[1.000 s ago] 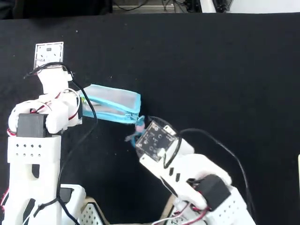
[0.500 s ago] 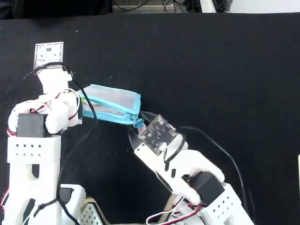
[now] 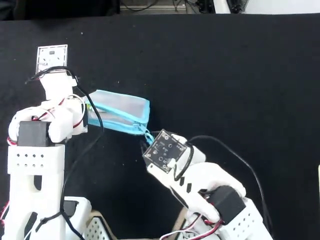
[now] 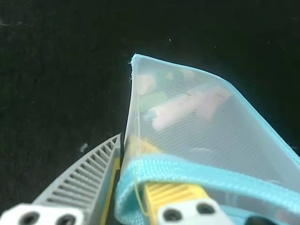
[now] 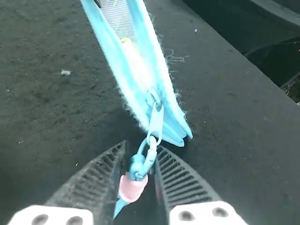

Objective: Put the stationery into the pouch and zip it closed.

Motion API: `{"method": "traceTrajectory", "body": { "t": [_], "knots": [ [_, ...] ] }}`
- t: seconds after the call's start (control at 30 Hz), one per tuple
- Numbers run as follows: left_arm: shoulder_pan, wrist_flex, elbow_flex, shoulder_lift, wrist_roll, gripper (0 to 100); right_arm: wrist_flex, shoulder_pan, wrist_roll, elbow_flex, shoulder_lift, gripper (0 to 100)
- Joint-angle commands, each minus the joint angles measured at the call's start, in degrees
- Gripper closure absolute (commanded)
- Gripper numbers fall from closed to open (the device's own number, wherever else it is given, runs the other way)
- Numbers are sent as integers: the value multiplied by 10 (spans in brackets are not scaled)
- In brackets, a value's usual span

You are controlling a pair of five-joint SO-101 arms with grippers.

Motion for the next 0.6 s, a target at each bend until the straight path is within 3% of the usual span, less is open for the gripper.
{"method": "traceTrajectory", "body": {
  "t": [0.0, 0.17, 0.33, 0.57],
  "knots": [
    [-3, 0, -41, -2, -5, 970, 3, -4, 0, -38, -8, 944],
    [-2, 0, -41, -2, -5, 970, 3, -7, -2, -36, -22, 944],
    [-2, -2, -26, -3, -5, 970, -2, -6, -62, -10, -95, 921],
    [-2, -4, -27, -7, -6, 970, -47, -7, -40, 96, -200, 943]
  ]
}}
